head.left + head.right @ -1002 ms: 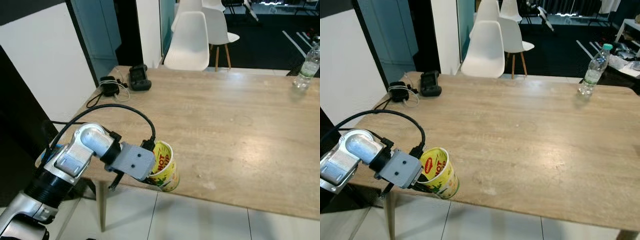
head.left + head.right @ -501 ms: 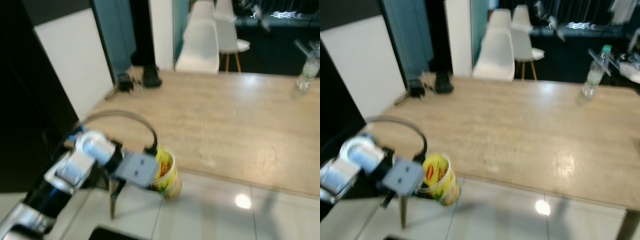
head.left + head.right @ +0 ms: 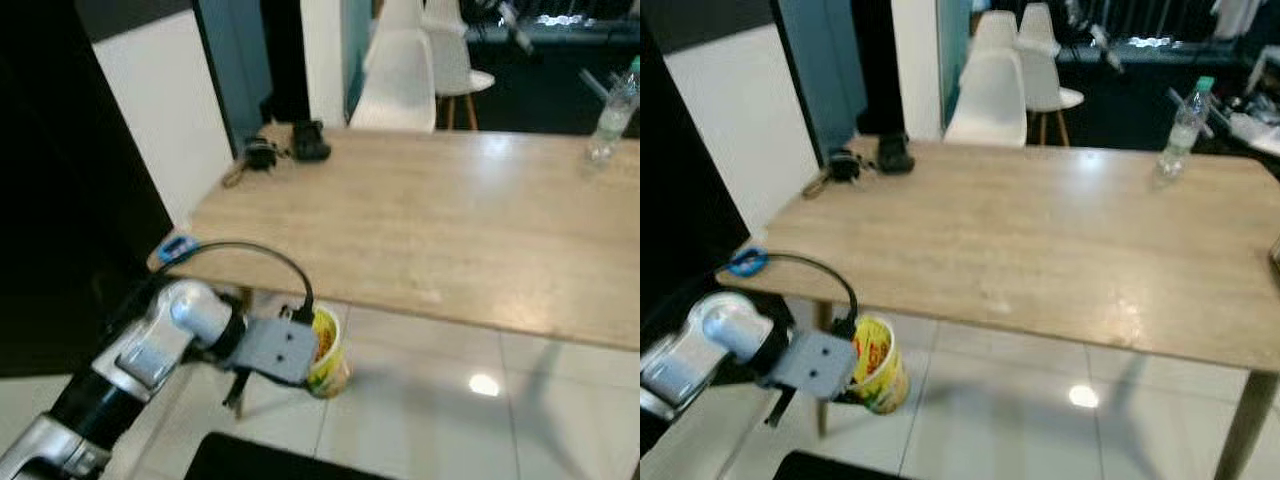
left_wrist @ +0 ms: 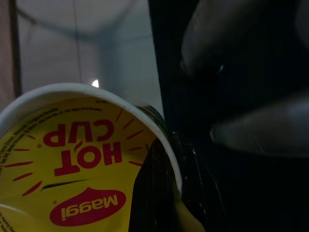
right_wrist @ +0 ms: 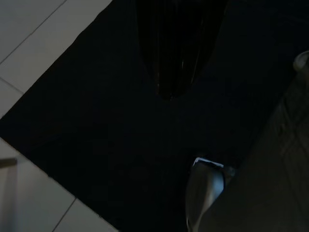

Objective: Restocking fridge

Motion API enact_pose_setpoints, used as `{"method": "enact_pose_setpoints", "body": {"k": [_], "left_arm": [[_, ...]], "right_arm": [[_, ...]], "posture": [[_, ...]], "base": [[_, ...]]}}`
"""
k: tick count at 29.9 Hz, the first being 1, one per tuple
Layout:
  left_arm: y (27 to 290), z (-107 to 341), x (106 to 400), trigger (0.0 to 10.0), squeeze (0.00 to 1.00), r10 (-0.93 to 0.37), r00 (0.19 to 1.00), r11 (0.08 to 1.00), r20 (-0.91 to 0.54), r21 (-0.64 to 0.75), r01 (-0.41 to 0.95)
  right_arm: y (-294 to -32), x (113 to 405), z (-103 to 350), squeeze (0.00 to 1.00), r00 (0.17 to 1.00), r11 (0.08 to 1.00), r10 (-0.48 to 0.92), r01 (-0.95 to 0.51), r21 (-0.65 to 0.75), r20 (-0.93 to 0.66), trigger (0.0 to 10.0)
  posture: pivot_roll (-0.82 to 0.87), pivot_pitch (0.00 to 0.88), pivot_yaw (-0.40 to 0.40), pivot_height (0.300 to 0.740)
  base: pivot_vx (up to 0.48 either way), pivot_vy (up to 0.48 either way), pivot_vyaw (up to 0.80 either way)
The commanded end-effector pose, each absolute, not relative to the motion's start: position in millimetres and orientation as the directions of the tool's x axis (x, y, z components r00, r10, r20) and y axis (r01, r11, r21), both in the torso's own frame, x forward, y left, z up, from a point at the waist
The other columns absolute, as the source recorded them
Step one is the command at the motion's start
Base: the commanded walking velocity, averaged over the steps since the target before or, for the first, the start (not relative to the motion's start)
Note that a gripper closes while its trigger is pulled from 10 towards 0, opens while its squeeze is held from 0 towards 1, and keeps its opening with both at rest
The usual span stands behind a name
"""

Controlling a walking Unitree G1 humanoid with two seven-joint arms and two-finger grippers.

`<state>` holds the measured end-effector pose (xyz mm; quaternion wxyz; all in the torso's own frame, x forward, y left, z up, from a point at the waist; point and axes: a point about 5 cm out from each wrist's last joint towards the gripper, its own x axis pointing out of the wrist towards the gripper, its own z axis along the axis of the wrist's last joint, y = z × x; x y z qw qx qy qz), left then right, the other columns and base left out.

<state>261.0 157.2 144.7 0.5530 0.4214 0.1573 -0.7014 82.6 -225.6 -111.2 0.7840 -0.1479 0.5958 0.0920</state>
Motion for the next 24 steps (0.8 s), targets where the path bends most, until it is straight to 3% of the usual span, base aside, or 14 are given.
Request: {"method": "enact_pose_setpoints", "body": {"k": [1, 5, 7, 9, 10, 12, 16, 19, 20, 22, 24], "left_arm": [[158, 127, 261, 10.0, 0.0, -0.625, -0.014, -0.306, -0.78, 0.228, 0.924], [168, 87, 263, 10.0, 0.0, -0.581, 0.064, -0.173, -0.811, 0.2, 0.964], [168, 87, 263, 10.0, 0.0, -0.581, 0.064, -0.173, -0.811, 0.2, 0.964], [176, 55, 262, 10.0, 0.0, -0.535, 0.129, -0.059, -0.835, 0.189, 0.98], [176, 55, 262, 10.0, 0.0, -0.535, 0.129, -0.059, -0.835, 0.189, 0.98], [184, 21, 251, 10.0, 0.0, -0.482, 0.155, 0.049, -0.862, 0.15, 0.988], [187, 5, 244, 10.0, 0.0, -0.453, 0.163, 0.097, -0.877, 0.133, 0.986], [198, -38, 211, 10.0, 0.0, -0.358, 0.146, 0.226, -0.922, 0.066, 0.972], [198, -38, 211, 10.0, 0.0, -0.358, 0.146, 0.226, -0.922, 0.066, 0.972], [208, -62, 185, 10.0, 0.0, -0.277, 0.151, 0.337, -0.949, 0.051, 0.94], [211, -70, 176, 10.0, 0.0, -0.241, 0.154, 0.383, -0.958, 0.052, 0.922]], "right_arm": [[-223, 89, -110, 0.0, 0.296, 0.943, -0.031, -0.307, -0.126, -0.955, 10.0], [-221, 88, -111, 0.0, 0.28, 0.944, -0.03, -0.309, -0.119, -0.96, 10.0], [-221, 88, -111, 0.0, 0.28, 0.944, -0.03, -0.309, -0.119, -0.96, 10.0], [-221, 87, -112, 0.0, 0.272, 0.948, -0.025, -0.297, -0.109, -0.962, 10.0], [-221, 87, -112, 0.0, 0.272, 0.948, -0.025, -0.297, -0.109, -0.962, 10.0], [-220, 87, -112, 0.0, 0.269, 0.952, -0.023, -0.287, -0.103, -0.963, 10.0], [-220, 87, -112, 0.0, 0.269, 0.953, -0.022, -0.285, -0.102, -0.963, 10.0], [-220, 88, -111, 0.0, 0.271, 0.954, -0.019, -0.284, -0.099, -0.962, 10.0], [-220, 88, -111, 0.0, 0.271, 0.954, -0.019, -0.284, -0.099, -0.962, 10.0], [-220, 89, -111, 0.0, 0.27, 0.953, -0.019, -0.285, -0.099, -0.963, 10.0], [-220, 89, -111, 0.0, 0.268, 0.953, -0.019, -0.285, -0.098, -0.963, 10.0]], "posture": [[0.02, 0.0, 0.014, 0.74], [0.02, 0.0, 0.014, 0.74], [0.02, 0.0, 0.014, 0.74], [0.02, 0.0, 0.016, 0.74], [0.02, 0.0, 0.016, 0.74], [0.02, 0.0, 0.015, 0.74], [0.02, 0.0, 0.016, 0.74], [0.02, 0.0, 0.013, 0.74], [0.02, 0.0, 0.013, 0.74], [0.02, 0.0, 0.011, 0.74], [0.02, 0.0, 0.01, 0.74]], "base": [[0.0, 0.0, 0.0], [0.0, 0.0, 0.0], [0.0, 0.0, 0.0], [0.0, 0.0, -0.79], [0.0, 0.0, -0.79], [0.0, 0.0, -0.79], [0.0, 0.0, -0.79], [0.0, 0.0, -0.79], [0.0, 0.0, -0.79], [0.0, 0.0, -0.79], [0.0, 0.0, -0.79]]}}
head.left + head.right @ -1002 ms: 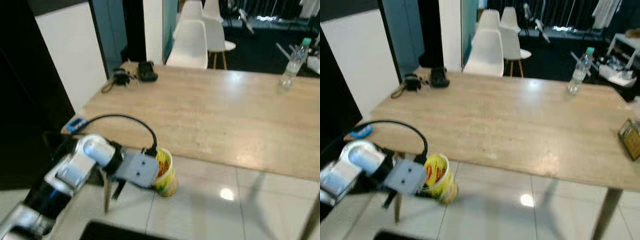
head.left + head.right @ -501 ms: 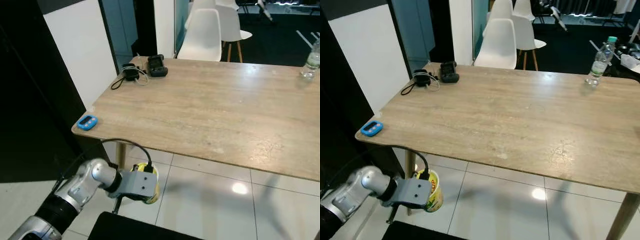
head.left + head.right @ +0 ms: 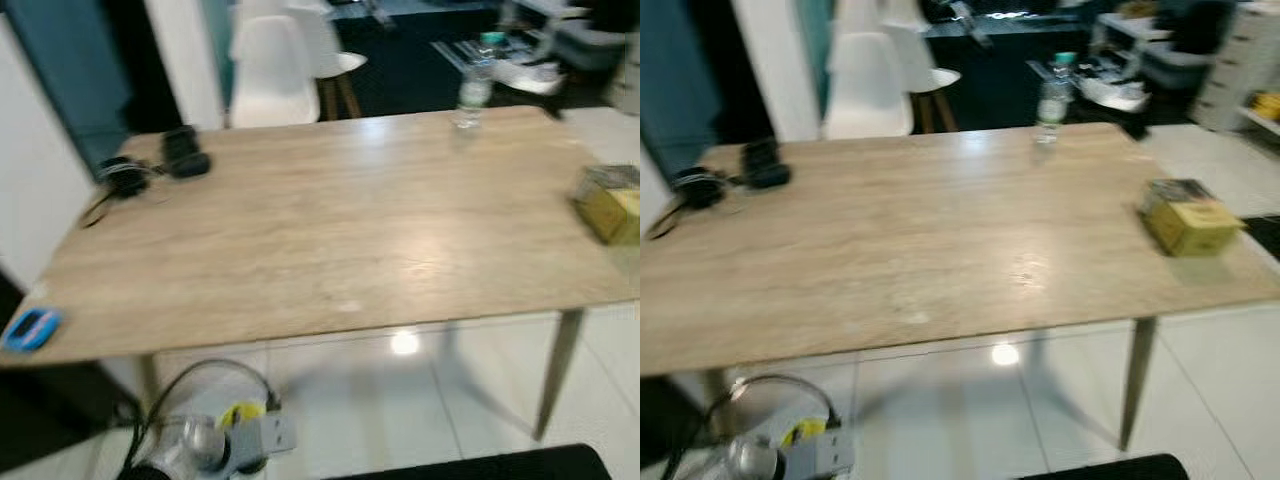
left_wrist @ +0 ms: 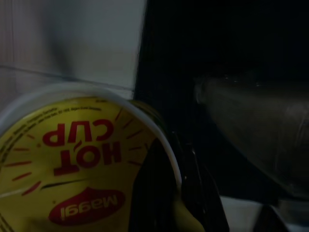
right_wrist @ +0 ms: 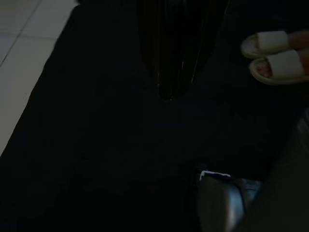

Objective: Restocking fridge

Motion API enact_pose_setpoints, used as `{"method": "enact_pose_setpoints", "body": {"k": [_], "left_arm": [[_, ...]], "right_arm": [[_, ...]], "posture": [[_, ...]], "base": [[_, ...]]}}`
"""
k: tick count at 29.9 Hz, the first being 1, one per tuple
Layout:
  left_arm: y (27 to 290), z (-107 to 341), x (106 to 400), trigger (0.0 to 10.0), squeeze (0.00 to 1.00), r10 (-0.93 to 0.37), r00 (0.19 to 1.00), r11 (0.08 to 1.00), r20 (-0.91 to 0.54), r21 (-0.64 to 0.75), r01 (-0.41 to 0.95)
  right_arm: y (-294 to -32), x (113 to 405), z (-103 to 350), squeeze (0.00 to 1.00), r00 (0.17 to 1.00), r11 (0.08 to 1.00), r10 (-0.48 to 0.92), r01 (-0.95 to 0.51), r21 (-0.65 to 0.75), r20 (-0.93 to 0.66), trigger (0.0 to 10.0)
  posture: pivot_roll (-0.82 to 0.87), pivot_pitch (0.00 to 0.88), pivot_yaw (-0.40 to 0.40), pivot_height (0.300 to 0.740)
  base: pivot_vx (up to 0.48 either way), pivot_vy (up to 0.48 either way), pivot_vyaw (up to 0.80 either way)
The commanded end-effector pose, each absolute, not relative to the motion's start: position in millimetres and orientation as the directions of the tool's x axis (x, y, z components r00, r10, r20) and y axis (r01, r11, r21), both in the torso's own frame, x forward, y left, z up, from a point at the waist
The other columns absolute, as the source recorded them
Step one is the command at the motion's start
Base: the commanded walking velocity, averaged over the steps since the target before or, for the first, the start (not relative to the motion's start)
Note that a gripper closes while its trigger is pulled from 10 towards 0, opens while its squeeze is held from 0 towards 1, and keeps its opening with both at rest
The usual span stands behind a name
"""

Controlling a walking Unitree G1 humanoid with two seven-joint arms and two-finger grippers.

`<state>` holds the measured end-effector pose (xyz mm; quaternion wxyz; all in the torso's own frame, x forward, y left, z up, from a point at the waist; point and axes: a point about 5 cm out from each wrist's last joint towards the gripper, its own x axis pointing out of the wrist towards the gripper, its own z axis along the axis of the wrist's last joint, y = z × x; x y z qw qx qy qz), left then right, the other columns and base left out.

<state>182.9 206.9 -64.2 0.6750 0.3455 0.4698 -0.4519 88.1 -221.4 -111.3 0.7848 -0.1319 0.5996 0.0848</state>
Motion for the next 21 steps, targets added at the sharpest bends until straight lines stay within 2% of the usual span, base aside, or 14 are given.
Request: {"method": "enact_pose_setpoints", "body": {"k": [1, 3, 5, 6, 8, 9, 10, 12, 13, 14, 21], "left_arm": [[213, -73, 172, 10.0, 0.0, -0.228, 0.154, 0.399, -0.961, 0.051, 0.915], [215, -82, 159, 10.0, 0.0, -0.188, 0.167, 0.481, -0.968, 0.057, 0.875], [214, -85, 154, 10.0, 0.0, -0.175, 0.173, 0.515, -0.969, 0.06, 0.855], [214, -90, 145, 10.0, 0.0, -0.16, 0.172, 0.578, -0.972, 0.049, 0.814], [214, -90, 145, 10.0, 0.0, -0.16, 0.172, 0.578, -0.972, 0.049, 0.814], [214, -94, 138, 10.0, 0.0, -0.148, 0.167, 0.625, -0.975, 0.039, 0.78], [214, -94, 138, 10.0, 0.0, -0.148, 0.167, 0.625, -0.975, 0.039, 0.78], [216, -102, 120, 10.0, 0.0, -0.094, 0.179, 0.774, -0.979, 0.041, 0.632], [216, -102, 120, 10.0, 0.0, -0.094, 0.179, 0.774, -0.979, 0.041, 0.632], [218, -107, 104, 10.0, 0.0, -0.041, 0.178, 0.876, -0.983, 0.051, 0.48], [216, -109, 103, 10.0, 0.0, -0.019, 0.193, 0.896, -0.981, 0.069, 0.438]], "right_arm": [[-220, 89, -111, 0.0, 0.267, 0.953, -0.019, -0.285, -0.098, -0.963, 10.0], [-220, 89, -111, 0.0, 0.265, 0.954, -0.018, -0.283, -0.095, -0.964, 10.0], [-220, 89, -111, 0.0, 0.264, 0.955, -0.017, -0.281, -0.094, -0.964, 10.0], [-220, 89, -111, 0.0, 0.263, 0.955, -0.016, -0.281, -0.092, -0.965, 10.0], [-220, 89, -111, 0.0, 0.263, 0.955, -0.016, -0.281, -0.092, -0.965, 10.0], [-219, 89, -112, 0.0, 0.263, 0.956, -0.015, -0.28, -0.091, -0.965, 10.0], [-219, 89, -112, 0.0, 0.263, 0.956, -0.015, -0.28, -0.091, -0.965, 10.0], [-218, 90, -112, 0.0, 0.261, 0.957, -0.013, -0.278, -0.088, -0.965, 10.0], [-218, 90, -112, 0.0, 0.261, 0.957, -0.013, -0.278, -0.088, -0.965, 10.0], [-217, 90, -112, 0.0, 0.26, 0.957, -0.013, -0.276, -0.087, -0.966, 10.0], [-217, 91, -112, 0.0, 0.26, 0.959, -0.015, -0.271, -0.088, -0.966, 10.0]], "posture": [[0.02, 0.0, 0.01, 0.74], [0.02, 0.0, 0.008, 0.74], [0.02, 0.0, 0.008, 0.74], [0.02, 0.0, 0.008, 0.74], [0.02, 0.0, 0.008, 0.74], [0.02, 0.0, 0.008, 0.74], [0.02, 0.0, 0.008, 0.74], [0.03, 0.0, 0.004, 0.74], [0.03, 0.0, 0.004, 0.74], [0.02, 0.0, 0.008, 0.74], [0.02, 0.0, 0.008, 0.74]], "base": [[0.0, 0.0, -0.79], [0.0, 0.0, -0.79], [0.0, 0.0, -0.79], [0.0, 0.0, -0.79], [0.0, 0.0, -0.79], [0.0, 0.0, -0.79], [0.0, 0.0, -0.79], [0.0, 0.0, -0.79], [0.0, 0.0, -0.79], [0.0, 0.0, -0.79], [0.0, 0.0, -0.79]]}}
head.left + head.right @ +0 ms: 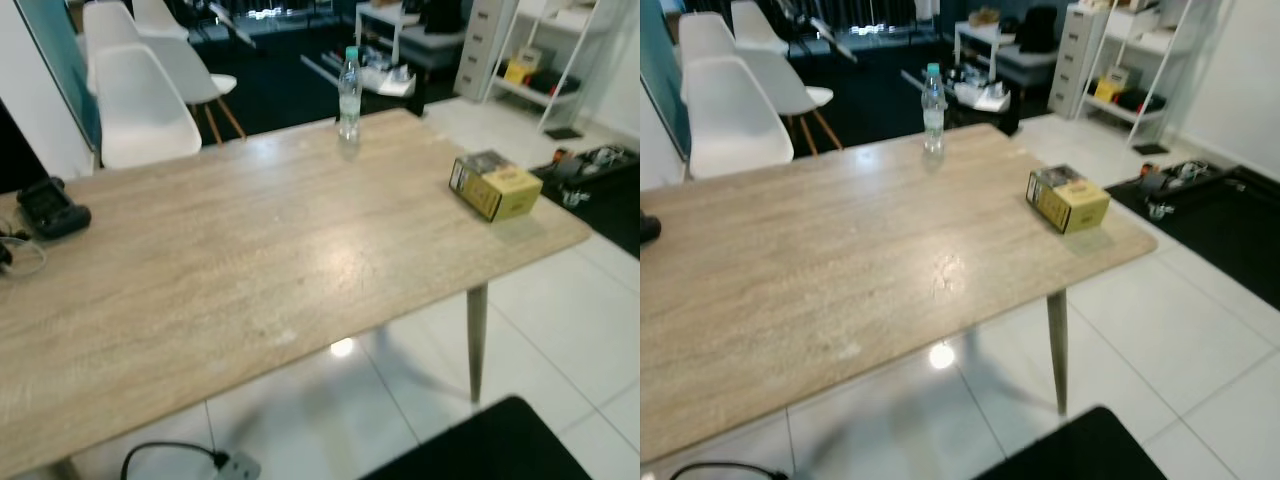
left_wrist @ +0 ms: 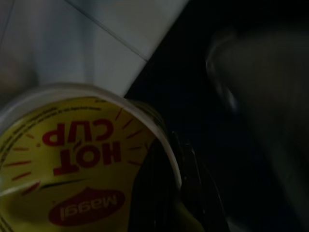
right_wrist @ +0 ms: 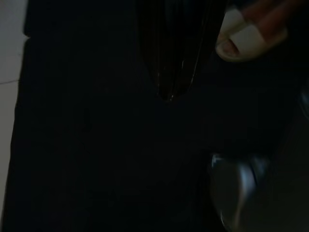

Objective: Restocking fridge

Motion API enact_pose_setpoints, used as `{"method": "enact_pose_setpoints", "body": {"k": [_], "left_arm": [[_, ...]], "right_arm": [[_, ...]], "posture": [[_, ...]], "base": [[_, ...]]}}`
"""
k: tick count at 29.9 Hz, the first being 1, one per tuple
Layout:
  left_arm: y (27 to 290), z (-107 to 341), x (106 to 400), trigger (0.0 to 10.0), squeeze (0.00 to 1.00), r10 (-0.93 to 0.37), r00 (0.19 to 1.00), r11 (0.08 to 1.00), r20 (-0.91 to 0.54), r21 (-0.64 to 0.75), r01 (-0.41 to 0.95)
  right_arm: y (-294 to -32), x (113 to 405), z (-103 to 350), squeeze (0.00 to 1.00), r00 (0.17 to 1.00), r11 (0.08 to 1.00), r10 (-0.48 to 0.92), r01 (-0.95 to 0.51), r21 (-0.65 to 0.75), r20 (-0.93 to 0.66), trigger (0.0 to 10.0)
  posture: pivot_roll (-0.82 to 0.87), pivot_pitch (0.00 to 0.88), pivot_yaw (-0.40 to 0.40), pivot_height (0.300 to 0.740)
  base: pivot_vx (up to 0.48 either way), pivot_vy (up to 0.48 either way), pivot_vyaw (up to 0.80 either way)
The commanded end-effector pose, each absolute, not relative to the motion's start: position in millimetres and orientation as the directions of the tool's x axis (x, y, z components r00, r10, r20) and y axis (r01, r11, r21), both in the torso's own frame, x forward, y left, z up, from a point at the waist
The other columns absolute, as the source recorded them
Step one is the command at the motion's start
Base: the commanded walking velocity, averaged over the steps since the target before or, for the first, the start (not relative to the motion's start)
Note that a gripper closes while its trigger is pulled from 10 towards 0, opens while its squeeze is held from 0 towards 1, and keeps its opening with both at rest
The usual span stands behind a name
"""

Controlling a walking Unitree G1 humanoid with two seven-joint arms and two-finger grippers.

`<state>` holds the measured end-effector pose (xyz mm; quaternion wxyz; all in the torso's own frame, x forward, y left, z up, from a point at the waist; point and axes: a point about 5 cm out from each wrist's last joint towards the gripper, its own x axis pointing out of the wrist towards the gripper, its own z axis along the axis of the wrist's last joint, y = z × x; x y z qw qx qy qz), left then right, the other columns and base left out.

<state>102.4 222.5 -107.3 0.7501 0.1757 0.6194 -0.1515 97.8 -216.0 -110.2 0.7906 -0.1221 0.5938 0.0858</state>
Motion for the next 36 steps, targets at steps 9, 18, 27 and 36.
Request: {"method": "enact_pose_setpoints", "body": {"k": [9, 18, 27, 36], "left_arm": [[213, -106, 115, 10.0, 0.0, -0.016, 0.237, 0.903, -0.971, 0.088, 0.421], [213, -106, 116, 10.0, 0.0, -0.002, 0.257, 0.913, -0.966, 0.103, 0.396], [212, -107, 114, 10.0, 0.0, -0.002, 0.253, 0.909, -0.968, 0.104, 0.403], [207, -107, 116, 10.0, 0.0, -0.013, 0.257, 0.895, -0.966, 0.104, 0.435]], "right_arm": [[-216, 91, -112, 0.0, 0.258, 0.959, -0.013, -0.27, -0.085, -0.966, 10.0], [-215, 93, -112, 0.0, 0.271, 0.957, -0.017, -0.275, -0.095, -0.962, 10.0], [-215, 97, -111, 0.0, 0.279, 0.956, -0.019, -0.276, -0.099, -0.96, 10.0], [-215, 97, -111, 0.0, 0.28, 0.956, -0.019, -0.275, -0.099, -0.96, 10.0]], "posture": [[0.02, 0.0, 0.011, 0.74], [0.03, 0.0, 0.006, 0.74], [0.03, 0.0, 0.002, 0.74], [0.03, 0.0, 0.005, 0.74]], "base": [[0.0, 0.0, -0.79], [0.0, -0.037, -0.18], [0.0, -0.418, 0.0], [0.0, -0.424, 0.0]]}}
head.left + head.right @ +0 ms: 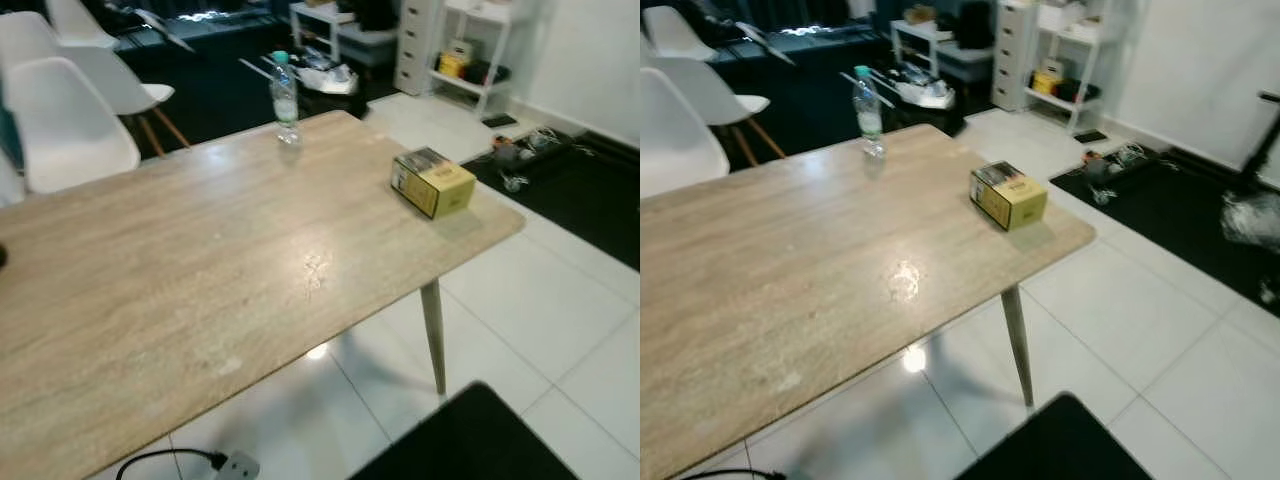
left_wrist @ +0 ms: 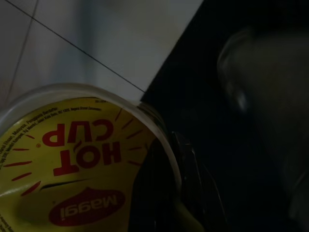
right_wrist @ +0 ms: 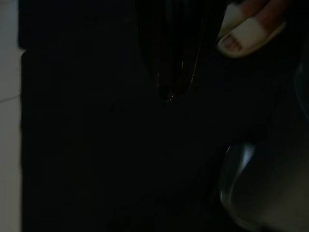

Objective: Restocking fridge

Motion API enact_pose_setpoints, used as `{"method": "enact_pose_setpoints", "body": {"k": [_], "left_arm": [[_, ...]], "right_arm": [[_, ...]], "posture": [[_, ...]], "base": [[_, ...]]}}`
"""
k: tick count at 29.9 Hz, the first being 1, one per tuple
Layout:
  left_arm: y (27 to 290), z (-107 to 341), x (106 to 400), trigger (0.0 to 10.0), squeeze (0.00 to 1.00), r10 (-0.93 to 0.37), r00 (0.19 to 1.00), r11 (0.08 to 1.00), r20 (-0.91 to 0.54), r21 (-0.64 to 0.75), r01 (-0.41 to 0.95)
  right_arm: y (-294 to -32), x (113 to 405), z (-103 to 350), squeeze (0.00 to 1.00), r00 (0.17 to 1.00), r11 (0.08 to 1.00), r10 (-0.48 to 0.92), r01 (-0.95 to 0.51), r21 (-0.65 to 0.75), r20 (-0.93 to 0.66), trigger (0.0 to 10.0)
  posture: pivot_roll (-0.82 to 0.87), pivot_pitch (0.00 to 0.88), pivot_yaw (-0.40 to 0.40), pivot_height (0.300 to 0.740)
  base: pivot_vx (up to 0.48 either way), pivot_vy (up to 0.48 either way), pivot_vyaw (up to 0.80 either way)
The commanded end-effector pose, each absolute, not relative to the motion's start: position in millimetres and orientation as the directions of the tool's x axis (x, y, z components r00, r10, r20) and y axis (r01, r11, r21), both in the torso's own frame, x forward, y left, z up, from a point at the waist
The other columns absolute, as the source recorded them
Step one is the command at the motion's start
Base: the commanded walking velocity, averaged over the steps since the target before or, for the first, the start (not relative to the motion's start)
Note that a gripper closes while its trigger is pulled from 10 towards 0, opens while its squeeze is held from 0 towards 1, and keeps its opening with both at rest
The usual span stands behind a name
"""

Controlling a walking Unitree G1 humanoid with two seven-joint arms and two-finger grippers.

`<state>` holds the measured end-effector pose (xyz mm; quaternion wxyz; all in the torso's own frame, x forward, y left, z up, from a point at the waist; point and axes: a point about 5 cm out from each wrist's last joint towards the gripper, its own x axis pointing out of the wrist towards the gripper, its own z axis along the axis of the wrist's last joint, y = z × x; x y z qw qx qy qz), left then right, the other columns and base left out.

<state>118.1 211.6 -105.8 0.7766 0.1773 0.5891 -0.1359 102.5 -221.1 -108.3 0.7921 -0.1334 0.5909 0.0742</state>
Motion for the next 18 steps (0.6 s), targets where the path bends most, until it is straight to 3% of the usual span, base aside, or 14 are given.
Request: {"method": "enact_pose_setpoints", "body": {"k": [1, 18], "left_arm": [[206.2, -107.4, 115.9, 10.0, 0.0, -0.014, 0.257, 0.894, -0.966, 0.102, 0.435], [203.7, -108.7, 112.5, 10.0, 0.0, -0.021, 0.248, 0.891, -0.968, 0.094, 0.444]], "right_arm": [[-215.1, 97.1, -110.7, 0.0, 0.279, 0.957, -0.019, -0.274, -0.099, -0.96, 10.0], [-215.3, 96.1, -110.8, 0.0, 0.279, 0.956, -0.019, -0.275, -0.099, -0.96, 10.0]], "posture": [[0.03, 0.0, 0.005, 0.74], [0.03, 0.0, 0.0, 0.74]], "base": [[0.0, -0.42, 0.0], [0.0, -0.423, 0.0]]}}
